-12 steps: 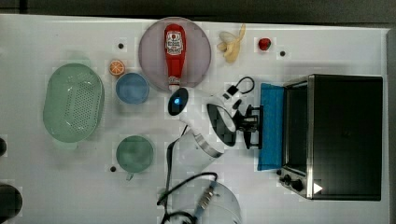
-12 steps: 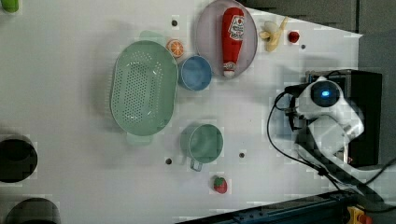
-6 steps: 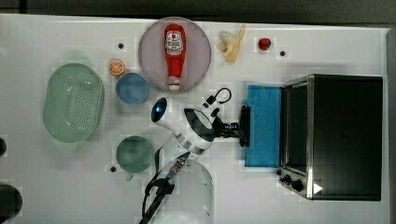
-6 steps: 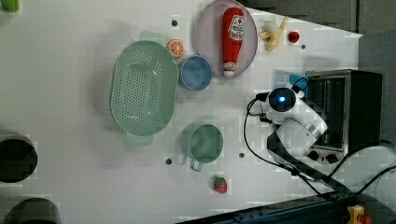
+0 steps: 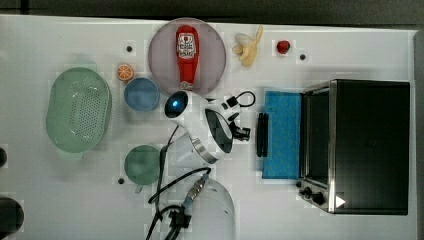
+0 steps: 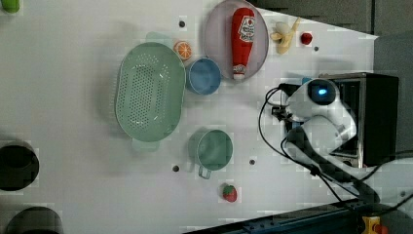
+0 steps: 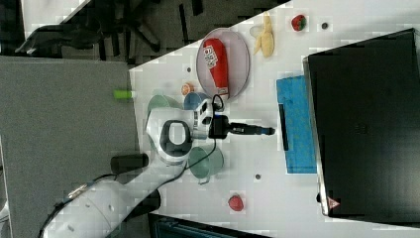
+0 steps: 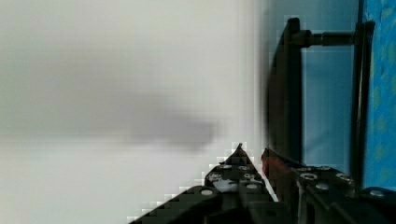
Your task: Flap open oven.
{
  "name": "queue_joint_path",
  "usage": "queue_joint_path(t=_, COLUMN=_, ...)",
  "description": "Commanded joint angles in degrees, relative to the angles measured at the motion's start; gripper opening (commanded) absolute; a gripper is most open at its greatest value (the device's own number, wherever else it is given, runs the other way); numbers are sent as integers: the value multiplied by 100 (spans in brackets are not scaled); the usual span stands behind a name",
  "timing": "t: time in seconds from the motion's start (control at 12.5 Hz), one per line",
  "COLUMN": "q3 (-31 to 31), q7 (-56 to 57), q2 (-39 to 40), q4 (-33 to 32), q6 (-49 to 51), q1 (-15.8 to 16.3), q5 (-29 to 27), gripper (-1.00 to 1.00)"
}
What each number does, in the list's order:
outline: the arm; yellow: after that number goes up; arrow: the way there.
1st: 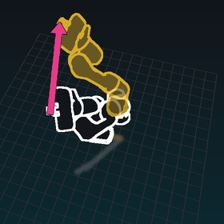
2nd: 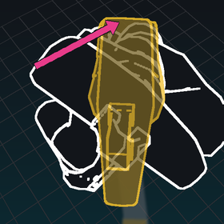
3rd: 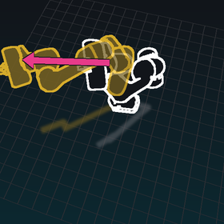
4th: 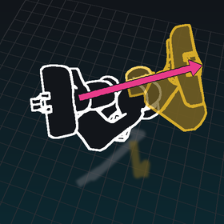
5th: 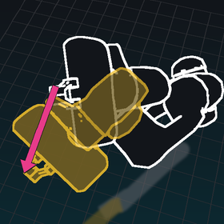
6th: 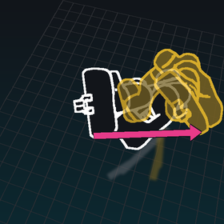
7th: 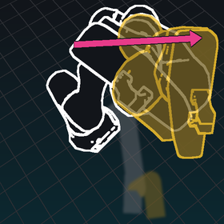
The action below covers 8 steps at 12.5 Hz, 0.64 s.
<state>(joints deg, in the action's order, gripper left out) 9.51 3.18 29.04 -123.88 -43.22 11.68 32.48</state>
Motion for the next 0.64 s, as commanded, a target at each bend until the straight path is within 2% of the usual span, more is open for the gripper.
queue_joint_path(t=0.08, q3=78, q7=-323, q2=-856, q4=223, q6=-172, q1=-104, q5=-1208, gripper=-65)
queue_joint_path(t=0.24, q3=83, q7=-323, q2=-1367, q4=236, q6=-153, q1=-137, q5=-2538, gripper=-65)
queue_joint_path(t=0.4, q3=87, q7=-329, q2=-1856, q4=287, q6=-60, q1=-153, q5=-3512, gripper=-65)
queue_joint_path(t=0.48, q3=100, q7=-352, q2=-2073, q4=359, q6=46, q1=-161, q5=-3799, gripper=-65)
queue_joint_path(t=0.64, q3=147, q7=-453, q2=-2472, q4=591, q6=508, q1=-163, q5=-3888, gripper=-65)
